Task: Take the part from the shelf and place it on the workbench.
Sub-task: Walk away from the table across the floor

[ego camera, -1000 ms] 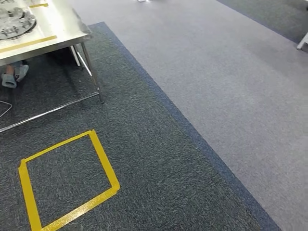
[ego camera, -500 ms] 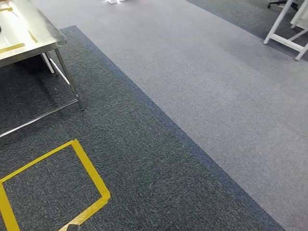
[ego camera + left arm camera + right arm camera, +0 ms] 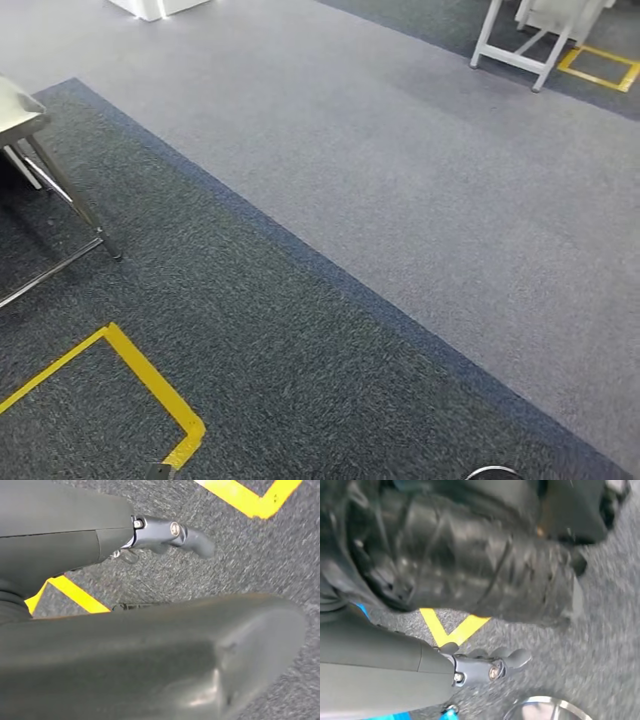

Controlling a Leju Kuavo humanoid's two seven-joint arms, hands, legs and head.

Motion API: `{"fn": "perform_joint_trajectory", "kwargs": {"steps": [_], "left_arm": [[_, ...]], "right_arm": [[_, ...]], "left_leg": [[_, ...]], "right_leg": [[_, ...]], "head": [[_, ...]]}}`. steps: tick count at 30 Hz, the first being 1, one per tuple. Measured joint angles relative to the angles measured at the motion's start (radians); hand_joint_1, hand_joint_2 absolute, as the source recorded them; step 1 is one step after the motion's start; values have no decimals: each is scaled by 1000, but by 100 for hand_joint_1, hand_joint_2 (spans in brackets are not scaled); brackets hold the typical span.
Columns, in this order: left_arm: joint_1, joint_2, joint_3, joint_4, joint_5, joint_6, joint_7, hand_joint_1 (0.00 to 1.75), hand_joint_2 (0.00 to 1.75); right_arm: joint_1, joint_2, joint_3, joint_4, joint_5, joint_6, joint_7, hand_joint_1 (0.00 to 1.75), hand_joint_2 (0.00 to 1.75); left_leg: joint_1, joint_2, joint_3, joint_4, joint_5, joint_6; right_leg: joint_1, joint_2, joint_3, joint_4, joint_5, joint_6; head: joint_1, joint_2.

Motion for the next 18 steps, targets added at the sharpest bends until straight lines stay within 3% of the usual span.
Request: {"fn": "perform_joint_trajectory", "kwargs": {"steps": [2,3,4,6,7,9,11,13,14,16,17,18], "left_arm": [[7,6,0,0,0,2,2,0,0],[10,9,0,0,0,2,2,0,0],[12,11,0,0,0,2,3,0,0],[11,16,0,0,0,2,3,0,0],[9,17,0,0,0,2,3,0,0],[4,17,0,0,0,2,3,0,0],[-1,18,0,0,-1,2,6,0,0],[-4,21,0,0,-5,1,22,0,0],[-4,23,0,0,-8,1,34,0,0],[-1,30,0,0,-17,1,54,0,0],[2,35,0,0,-19,1,60,0,0],[3,39,0,0,-19,3,62,0,0]], "right_arm": [[0,0,0,0,-1,2,-1,0,0],[1,0,-1,0,-2,3,-1,0,0],[3,0,-1,0,-2,4,-2,0,0],[6,0,-4,1,-2,5,-3,0,0],[6,0,-5,1,-2,5,-6,0,0],[4,0,-8,1,-3,5,-14,0,0],[3,-1,-13,0,-4,4,-26,0,0],[5,-5,-19,0,-5,2,-44,0,0],[4,-7,-22,0,-5,0,-57,0,0],[2,-8,-28,0,-6,-5,-92,0,0],[2,-8,-32,0,-9,-8,-112,0,0],[4,-8,-37,0,-13,-11,-134,0,0]], "left_leg": [[0,-21,-56,112,-46,-7],[0,-23,-69,130,-42,-10],[0,-25,-64,109,-16,-14],[3,-47,-11,-21,62,-21],[4,-64,18,-84,86,-21],[4,-84,48,-145,93,-10],[4,-66,55,-147,84,7],[8,-45,61,-149,89,21],[9,-33,62,-150,91,26],[8,-8,62,-150,90,29],[8,5,62,-150,88,27],[8,17,63,-151,86,25]], "right_leg": [[-4,31,0,6,-2,4],[-6,47,2,9,-4,8],[-9,62,4,14,-7,13],[-16,88,14,24,-18,25],[-17,100,18,29,-28,33],[-16,117,23,35,-47,46],[-16,127,26,35,-57,53],[-19,99,17,68,-81,61],[-21,74,-5,115,-111,67],[-29,34,-77,260,-188,80],[-32,27,-110,323,-210,84],[-33,24,-128,354,-211,85]], "head": [[-6,0],[-8,0],[-9,0],[-11,0],[-14,0],[-19,0],[-19,0],[-12,0],[-7,0],[2,0],[2,0],[2,0]]}}
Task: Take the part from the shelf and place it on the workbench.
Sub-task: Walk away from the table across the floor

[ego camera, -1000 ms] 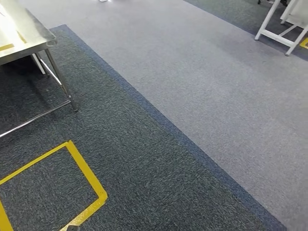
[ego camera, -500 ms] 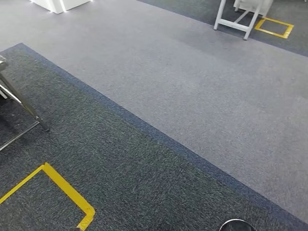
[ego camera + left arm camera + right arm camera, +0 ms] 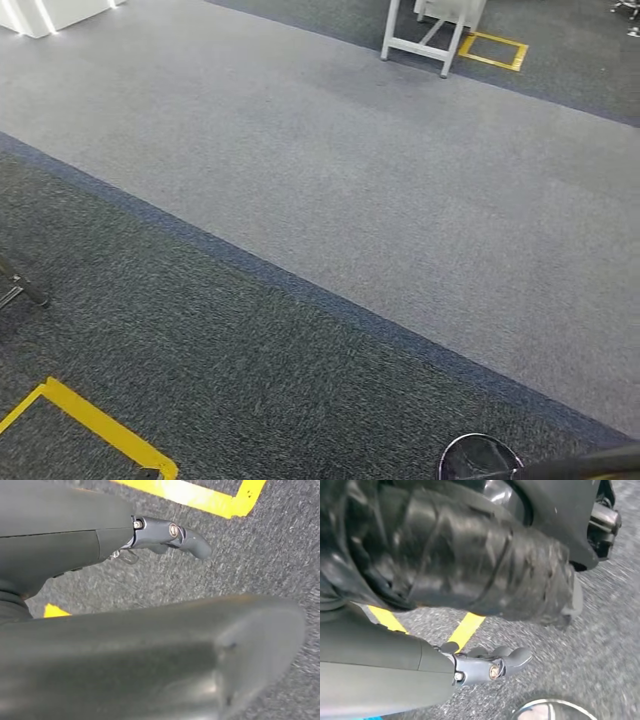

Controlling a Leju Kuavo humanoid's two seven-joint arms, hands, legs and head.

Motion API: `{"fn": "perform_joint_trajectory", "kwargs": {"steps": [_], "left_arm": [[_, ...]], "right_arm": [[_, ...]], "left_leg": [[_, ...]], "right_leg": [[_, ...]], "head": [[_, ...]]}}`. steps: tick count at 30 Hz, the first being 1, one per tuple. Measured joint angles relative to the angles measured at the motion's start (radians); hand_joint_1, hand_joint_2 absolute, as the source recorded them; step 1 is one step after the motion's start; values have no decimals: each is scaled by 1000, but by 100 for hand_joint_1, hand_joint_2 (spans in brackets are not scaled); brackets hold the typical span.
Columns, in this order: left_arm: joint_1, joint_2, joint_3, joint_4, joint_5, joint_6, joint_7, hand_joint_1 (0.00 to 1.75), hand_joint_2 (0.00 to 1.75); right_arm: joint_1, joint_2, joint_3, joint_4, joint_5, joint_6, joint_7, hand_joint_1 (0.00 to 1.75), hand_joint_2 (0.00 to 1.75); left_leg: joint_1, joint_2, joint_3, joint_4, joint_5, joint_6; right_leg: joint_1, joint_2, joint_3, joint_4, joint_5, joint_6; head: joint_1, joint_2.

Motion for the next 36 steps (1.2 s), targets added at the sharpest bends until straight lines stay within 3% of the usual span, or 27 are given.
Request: {"fn": "perform_joint_trajectory", "kwargs": {"steps": [1,2,4,6,7,8,9,11,13,14,15,16,17,19,20,21,23,25,26,28,29,30,31,32,33,35,36], "left_arm": [[0,4,0,0,2,2,-1,0,0],[-3,7,0,0,6,5,-5,0,0],[-13,11,1,0,17,10,-25,0,0],[-26,12,2,0,26,16,-54,0,0],[-31,13,2,-1,29,19,-68,0,0],[-33,15,2,-1,31,22,-82,0,0],[-35,19,2,-2,33,26,-94,0,0],[-37,28,5,-4,40,32,-118,0,0],[-30,41,10,-6,55,33,-148,0,0],[-23,48,13,-8,68,30,-166,0,0],[-19,54,15,-12,86,23,-185,0,0],[-17,58,16,-19,107,14,-201,0,0],[-17,60,12,-29,140,2,-213,0,0],[-21,59,-20,-56,233,-20,-223,0,0],[-24,55,-50,-69,288,-26,-225,0,0],[-28,51,-87,-80,337,-27,-227,0,0],[-45,43,-169,-93,400,-17,-229,0,0],[-75,33,-264,-98,419,0,-230,0,0],[-93,24,-315,-98,416,9,-230,0,0],[-124,6,-412,-97,401,21,-228,0,0],[-136,-3,-453,-96,394,25,-225,0,0],[-146,-10,-489,-95,389,27,-223,0,0],[-153,-16,-518,-94,387,29,-222,0,0],[-159,-23,-544,-93,385,30,-221,0,0],[-164,-28,-565,-92,382,30,-221,0,0],[-175,-42,-601,-91,372,26,-224,0,0],[-182,-48,-619,-91,366,24,-225,0,0]], "right_arm": [[3,-1,-6,0,-5,-2,-24,0,0],[5,-2,-12,0,-10,-4,-49,0,0],[5,-10,-24,-4,-16,-8,-103,0,0],[-4,-18,-32,-12,-19,-16,-162,0,0],[-9,-21,-35,-16,-19,-21,-189,0,0],[-12,-22,-38,-19,-20,-25,-215,0,0],[-12,-23,-42,-20,-20,-28,-236,0,0],[-12,-24,-50,-20,-23,-31,-270,0,0],[-11,-24,-58,-21,-29,-20,-302,0,0],[-10,-23,-62,-21,-31,-11,-320,0,0],[-8,-22,-66,-21,-30,-2,-337,0,0],[-7,-21,-70,-21,-29,6,-350,0,0],[-5,-20,-72,-22,-28,16,-358,0,0],[-4,-15,-71,-34,-37,32,-362,0,0],[-7,-12,-65,-44,-47,37,-363,0,0],[-13,-11,-56,-54,-61,38,-364,0,0],[-38,-8,-36,-66,-88,32,-365,0,0],[-76,-2,-19,-66,-101,20,-355,0,0],[-101,2,-12,-66,-105,13,-340,0,0],[-159,12,0,-66,-112,3,-301,0,0],[-184,17,5,-66,-115,1,-285,0,0],[-202,21,10,-66,-116,0,-276,0,0],[-213,25,14,-66,-118,0,-272,0,0],[-219,28,18,-66,-119,0,-270,0,0],[-222,30,22,-66,-119,-1,-270,0,0],[-233,32,30,-67,-115,-12,-270,0,0],[-245,35,36,-67,-112,-21,-269,0,0]], "left_leg": [[-1,11,2,0,-2,-1],[-2,22,3,-1,-3,-2],[-5,42,6,-4,-7,-3],[-5,60,7,-7,-15,-13],[-3,72,10,-10,-18,-20],[-1,86,16,-15,-18,-28],[-1,85,21,-13,-16,-33],[-6,37,5,38,-43,-38],[-9,-24,-51,166,-113,-41],[-8,-35,-80,227,-140,-44],[-8,-40,-101,263,-149,-47],[-8,-41,-106,261,-135,-50],[-7,-44,-94,219,-103,-53],[-4,-67,-37,75,-30,-61],[-3,-81,-14,19,-11,-59],[-3,-91,-1,-13,-5,-54],[-3,-85,4,-19,-12,-34],[0,-62,7,-18,1,-20],[1,-50,5,-18,10,-12],[0,-27,-1,-19,23,-1],[-2,-15,-3,-20,25,1],[-3,-3,-3,-21,25,1],[-5,8,-2,-23,25,2],[-7,19,0,-26,25,2],[-10,29,2,-30,26,3],[-14,45,1,-36,25,2],[-15,53,2,-38,21,-2]], "right_leg": [[0,-3,2,-11,23,-2],[2,-10,23,-64,63,-7],[16,-56,86,-218,148,-32],[31,-97,116,-305,182,-51],[34,-96,117,-314,183,-54],[34,-85,118,-321,184,-55],[32,-69,123,-333,191,-57],[23,-41,136,-357,209,-65],[16,-13,141,-363,221,-68],[14,2,142,-363,221,-66],[12,18,144,-362,219,-63],[10,33,148,-361,216,-60],[6,46,153,-359,212,-56],[0,71,156,-349,201,-42],[-1,83,156,-343,193,-33],[0,92,155,-339,186,-26],[2,102,156,-336,180,-17],[1,81,149,-313,168,-13],[-1,59,130,-274,145,-9],[-4,15,55,-139,72,1],[-5,7,14,-65,42,4],[-6,3,-14,-15,31,5],[-6,0,-24,-2,43,3],[-5,-3,-15,-32,77,-3],[-2,-12,10,-99,124,-13],[13,-70,68,-255,198,-42],[21,-96,85,-304,212,-51]], "head": [[0,0],[0,0],[0,0],[0,0],[1,0],[2,0],[2,0],[0,0],[-7,0],[-11,0],[-13,0],[-15,0],[-16,0],[-19,0],[-22,0],[-24,0],[-24,0],[-18,0],[-13,0],[-2,0],[1,0],[1,0],[2,0],[2,0],[3,0],[2,0],[1,0]]}}
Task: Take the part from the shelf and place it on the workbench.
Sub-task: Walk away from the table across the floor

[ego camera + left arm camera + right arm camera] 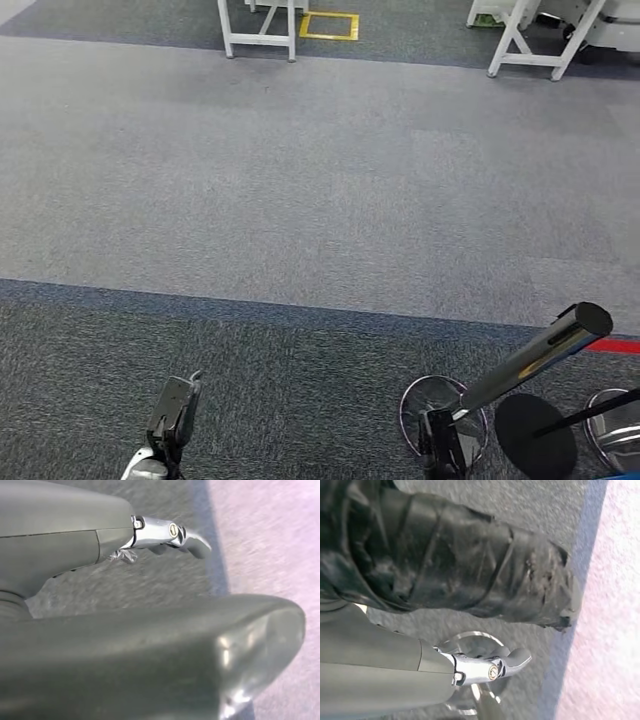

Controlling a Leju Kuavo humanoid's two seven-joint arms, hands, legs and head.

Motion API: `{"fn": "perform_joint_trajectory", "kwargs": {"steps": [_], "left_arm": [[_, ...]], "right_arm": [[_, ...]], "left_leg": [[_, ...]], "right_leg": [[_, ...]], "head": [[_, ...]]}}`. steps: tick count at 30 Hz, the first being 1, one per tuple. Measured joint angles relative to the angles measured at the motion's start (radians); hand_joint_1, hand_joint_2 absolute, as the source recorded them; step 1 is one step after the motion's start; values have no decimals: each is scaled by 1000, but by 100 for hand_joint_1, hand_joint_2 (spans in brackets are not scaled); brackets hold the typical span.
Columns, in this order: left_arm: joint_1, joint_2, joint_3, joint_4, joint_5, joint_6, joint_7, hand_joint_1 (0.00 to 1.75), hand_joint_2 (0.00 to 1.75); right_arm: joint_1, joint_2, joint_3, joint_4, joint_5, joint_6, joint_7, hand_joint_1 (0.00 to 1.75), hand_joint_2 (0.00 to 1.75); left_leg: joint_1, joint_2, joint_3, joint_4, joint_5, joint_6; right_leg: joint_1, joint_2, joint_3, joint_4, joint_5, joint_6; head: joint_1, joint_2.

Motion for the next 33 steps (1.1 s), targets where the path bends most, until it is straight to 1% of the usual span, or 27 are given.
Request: {"fn": "perform_joint_trajectory", "kwargs": {"steps": [1,3,4,5,7,8,9,10,11,13,14,15,16,18,19,21,22,23,24,25,26,27,28,29,31,32,33], "left_arm": [[-5,-9,-18,0,-6,-3,-1,0,0],[-8,-25,-50,1,-7,-14,-1,0,0],[-8,-31,-63,1,0,-27,0,0,0],[-7,-34,-73,1,14,-45,0,0,0],[2,-35,-101,-1,43,-87,-2,0,0],[11,-35,-119,-3,53,-99,-3,0,0],[21,-34,-136,-4,59,-102,-3,0,0],[30,-33,-152,-5,61,-101,-3,0,0],[35,-33,-165,-5,62,-97,-3,0,0],[36,-34,-186,-5,68,-86,-2,0,0],[34,-36,-195,-5,74,-79,-1,0,0],[31,-38,-201,-5,84,-75,-1,0,0],[29,-41,-206,-6,98,-75,-2,0,0],[29,-49,-217,-8,131,-89,-4,0,0],[30,-53,-225,-10,146,-99,-4,0,0],[38,-60,-242,-13,165,-114,-5,0,0],[43,-61,-249,-14,171,-117,-5,0,0],[50,-61,-253,-14,175,-119,-5,0,0],[58,-61,-257,-14,178,-119,-5,0,0],[63,-61,-261,-14,180,-119,-5,0,0],[67,-61,-265,-14,182,-118,-5,0,0],[68,-61,-269,-14,184,-118,-5,0,0],[67,-61,-275,-15,190,-117,-5,0,0],[66,-60,-283,-19,202,-113,-5,0,0],[64,-53,-311,-37,252,-94,-5,0,0],[62,-45,-325,-47,288,-82,-4,0,0],[61,-34,-336,-51,329,-72,0,0,0]], "right_arm": [[-12,3,6,-1,3,-10,2,0,0],[-29,9,16,-1,4,-27,8,0,0],[-31,12,18,0,1,-33,10,0,0],[-31,15,20,0,-4,-37,9,0,0],[-31,23,25,1,-15,-37,2,0,0],[-30,27,29,1,-19,-36,-1,0,0],[-29,29,32,1,-21,-36,-5,0,0],[-26,31,35,2,-22,-35,-7,0,0],[-23,32,37,2,-23,-35,-8,0,0],[-24,36,39,3,-24,-36,-14,0,0],[-27,41,41,4,-25,-38,-19,0,0],[-31,49,44,4,-26,-42,-25,0,0],[-33,58,48,3,-27,-47,-31,0,0],[-29,72,55,4,-33,-52,-44,0,0],[-23,75,56,4,-38,-50,-48,0,0],[-12,78,57,5,-47,-42,-52,0,0],[-9,79,58,6,-49,-39,-52,0,0],[-6,80,59,7,-50,-37,-52,0,0],[-2,80,60,7,-51,-34,-51,0,0],[3,79,60,7,-52,-33,-49,0,0],[9,79,60,8,-53,-31,-47,0,0],[12,78,60,8,-54,-29,-45,0,0],[13,78,61,8,-56,-25,-45,0,0],[10,79,61,8,-60,-18,-45,0,0],[-2,83,63,7,-73,-5,-45,0,0],[-6,82,63,7,-78,-1,-41,0,0],[-6,76,63,7,-82,2,-33,0,0]], "left_leg": [[1,10,3,-1,-6,-5],[3,32,18,-6,-16,-17],[3,23,25,0,-21,-25],[1,-1,22,25,-37,-31],[-2,-66,-22,142,-103,-39],[-2,-83,-58,217,-139,-39],[-2,-90,-88,274,-160,-38],[-3,-92,-106,297,-159,-36],[-3,-93,-108,276,-135,-35],[-5,-115,-67,134,-45,-29],[-8,-139,-44,61,-10,-21],[-11,-159,-29,10,9,-13],[-15,-173,-21,-14,13,-4],[-17,-161,-16,-23,11,12],[-14,-146,-10,-30,23,19],[-8,-118,2,-45,48,32],[-7,-104,5,-48,55,36],[-6,-93,8,-49,52,37],[-6,-80,10,-49,49,37],[-5,-68,11,-49,45,35],[-3,-57,10,-49,42,33],[-2,-46,9,-48,40,30],[-1,-34,10,-46,38,25],[-2,-23,12,-44,33,18],[-6,-3,23,-42,17,0],[-6,7,34,-42,8,-10],[-5,18,47,-45,1,-18]], "right_leg": [[6,-17,8,-24,2,-5],[5,5,18,-38,2,-1],[2,21,27,-46,9,-2],[-2,37,37,-54,19,-5],[-8,68,46,-62,37,-10],[-9,84,47,-62,38,-11],[-10,101,47,-62,36,-10],[-10,118,47,-62,33,-8],[-10,133,49,-62,31,-6],[-11,160,44,-62,30,-1],[-11,173,40,-60,27,3],[-11,185,36,-58,23,8],[-12,195,32,-56,18,14],[-14,212,29,-57,9,23],[-14,203,26,-51,4,26],[-17,156,-3,14,-34,32],[-20,127,-36,82,-70,39],[-25,111,-78,160,-109,47],[-29,105,-116,228,-136,54],[-34,102,-138,266,-144,59],[-37,101,-140,261,-129,61],[-39,96,-119,213,-99,61],[-41,80,-80,134,-64,61],[-44,50,-42,60,-38,62],[-47,2,6,-24,-21,62],[-47,-4,9,-28,-25,60],[-46,11,11,-26,-29,56]], "head": [[0,0],[2,0],[0,0],[-3,0],[-10,0],[-12,0],[-13,0],[-15,0],[-17,0],[-18,0],[-19,0],[-19,0],[-20,0],[-22,0],[-23,0],[-15,0],[-11,0],[-7,0],[-6,0],[-6,0],[-5,0],[-5,0],[-4,0],[-3,0],[-5,0],[-6,0],[-9,0]]}}
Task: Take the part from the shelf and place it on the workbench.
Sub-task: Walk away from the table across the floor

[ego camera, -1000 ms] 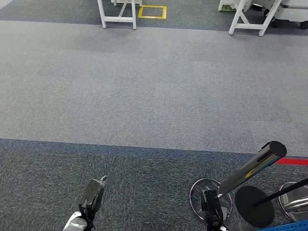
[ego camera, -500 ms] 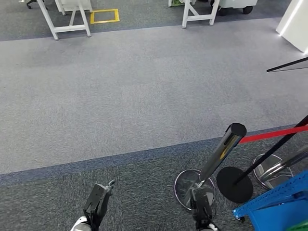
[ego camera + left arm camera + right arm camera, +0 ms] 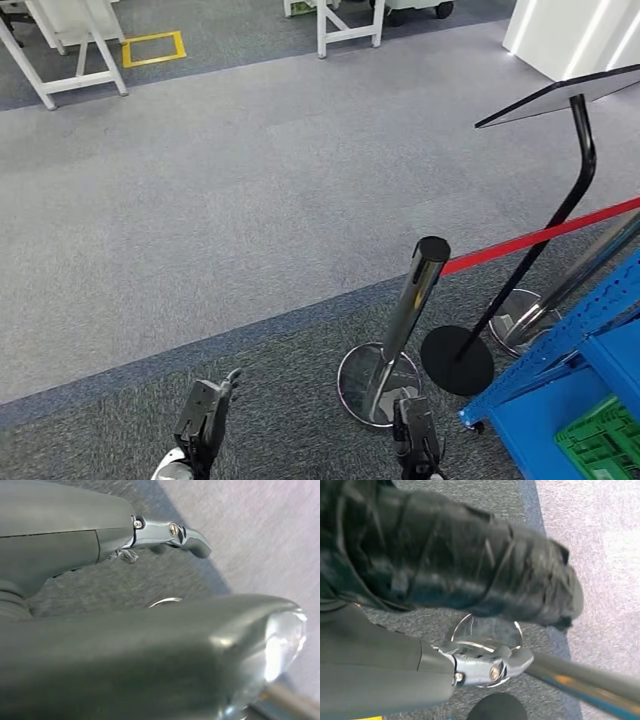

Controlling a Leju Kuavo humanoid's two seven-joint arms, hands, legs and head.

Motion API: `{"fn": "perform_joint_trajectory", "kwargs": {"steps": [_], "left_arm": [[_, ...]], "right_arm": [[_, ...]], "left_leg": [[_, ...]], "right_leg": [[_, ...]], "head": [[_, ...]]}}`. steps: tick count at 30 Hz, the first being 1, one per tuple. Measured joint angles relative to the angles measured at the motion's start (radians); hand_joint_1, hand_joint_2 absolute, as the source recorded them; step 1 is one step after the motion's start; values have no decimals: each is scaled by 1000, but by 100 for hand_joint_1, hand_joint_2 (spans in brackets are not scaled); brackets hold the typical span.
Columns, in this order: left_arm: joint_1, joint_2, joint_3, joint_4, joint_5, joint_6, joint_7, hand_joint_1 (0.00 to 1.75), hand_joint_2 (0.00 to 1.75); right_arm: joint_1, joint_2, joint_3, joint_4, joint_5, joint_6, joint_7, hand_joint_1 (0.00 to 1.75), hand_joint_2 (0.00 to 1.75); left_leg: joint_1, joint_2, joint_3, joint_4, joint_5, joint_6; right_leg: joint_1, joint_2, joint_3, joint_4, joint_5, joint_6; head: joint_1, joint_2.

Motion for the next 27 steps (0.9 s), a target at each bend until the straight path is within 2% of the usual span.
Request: {"fn": "perform_joint_trajectory", "kwargs": {"steps": [1,2,3,5,6,7,8,9,10,11,12,13,14,16,17,18,19,20,21,22,23,24,25,26,27], "left_arm": [[-1,16,-5,0,40,8,8,0,0],[1,35,-5,3,75,14,18,0,0],[7,57,0,9,105,20,32,0,0],[36,108,17,25,146,33,56,0,0],[59,133,27,33,157,37,63,0,0],[81,154,36,40,163,41,67,0,0],[99,171,43,46,166,43,68,0,0],[111,185,49,50,168,44,69,0,0],[115,198,53,52,170,45,69,0,0],[114,210,58,54,171,47,69,0,0],[112,220,61,54,171,48,69,0,0],[108,233,63,54,171,49,69,0,0],[103,242,65,54,171,49,69,0,0],[94,253,68,54,172,50,69,0,0],[92,252,69,55,172,50,69,0,0],[92,251,70,56,172,49,69,0,0],[96,248,71,59,172,49,70,0,0],[101,244,71,62,171,48,70,0,0],[108,241,72,66,171,48,70,0,0],[114,236,72,71,171,48,70,0,0],[118,232,73,75,171,48,70,0,0],[121,229,73,78,170,49,72,0,0],[122,226,73,81,170,54,76,0,0],[123,229,74,83,169,62,84,0,0],[124,233,75,84,167,74,99,0,0]], "right_arm": [[5,-9,0,0,-4,3,10,0,0],[12,-22,-1,0,-11,6,23,0,0],[21,-35,-2,1,-20,9,33,0,0],[39,-68,-11,2,-42,18,46,0,0],[49,-83,-17,2,-53,23,48,0,0],[60,-97,-23,2,-60,28,49,0,0],[70,-108,-28,3,-63,30,49,0,0],[79,-115,-31,3,-64,31,49,0,0],[84,-119,-33,3,-64,31,49,0,0],[85,-118,-34,4,-64,32,50,0,0],[79,-116,-35,4,-64,31,50,0,0],[71,-111,-36,4,-64,31,50,0,0],[64,-107,-37,4,-63,31,50,0,0],[62,-106,-37,4,-63,31,50,0,0],[67,-108,-38,4,-63,32,50,0,0],[70,-112,-38,4,-63,31,50,0,0],[73,-116,-40,4,-63,31,50,0,0],[76,-120,-41,4,-63,31,50,0,0],[79,-124,-43,4,-63,31,51,0,0],[85,-128,-44,4,-63,31,51,0,0],[93,-133,-45,4,-64,31,51,0,0],[101,-138,-47,4,-64,30,53,0,0],[108,-143,-49,5,-65,28,57,0,0],[111,-146,-51,6,-67,24,64,0,0],[110,-146,-53,8,-70,19,77,0,0]], "left_leg": [[2,0,14,1,-8,-9],[4,-15,21,15,-24,-19],[6,-39,15,51,-51,-28],[8,-89,-41,188,-130,-40],[9,-97,-79,260,-160,-40],[7,-99,-109,305,-169,-37],[3,-102,-122,308,-151,-30],[-5,-106,-118,268,-111,-18],[-19,-117,-100,196,-59,1],[-38,-144,-76,117,-7,31],[-54,-172,-58,53,28,58],[-68,-195,-48,16,48,80],[-75,-210,-44,1,54,93],[-71,-194,-31,-18,58,98],[-65,-182,-18,-34,64,101],[-58,-170,-5,-49,72,104],[-51,-155,5,-61,80,105],[-46,-140,9,-63,78,103],[-40,-126,11,-62,74,98],[-33,-112,14,-60,66,91],[-26,-99,19,-58,57,82],[-16,-86,26,-56,48,72],[-6,-73,35,-51,36,62],[-1,-60,42,-44,21,50],[3,-47,52,-34,0,36]], "right_leg": [[-1,17,3,-2,7,-6],[-3,30,11,-4,21,-12],[-4,42,19,-6,34,-20],[1,65,26,-10,53,-32],[7,80,26,-11,51,-36],[14,97,26,-13,51,-38],[20,113,27,-15,50,-39],[26,128,28,-15,49,-40],[29,139,28,-15,47,-40],[28,148,26,-13,45,-41],[27,160,24,-12,40,-42],[25,170,20,-11,35,-42],[22,182,17,-11,32,-41],[26,200,20,-14,34,-35],[29,194,20,-4,31,-35],[33,177,9,25,15,-36],[35,154,-17,78,-15,-35],[35,130,-58,150,-53,-28],[31,114,-102,223,-88,-17],[25,105,-140,278,-104,-5],[17,98,-161,298,-98,9],[8,91,-159,275,-70,23],[-2,79,-137,215,-28,37],[-14,52,-105,140,14,53],[-26,18,-73,75,46,65]], "head": [[-2,0],[-5,0],[-10,0],[-20,0],[-23,0],[-24,0],[-25,0],[-26,0],[-27,0],[-25,0],[-22,0],[-24,0],[-25,0],[-35,0],[-36,0],[-35,0],[-34,0],[-33,0],[-31,0],[-31,0],[-30,0],[-29,0],[-28,0],[-25,0],[-16,0]]}}
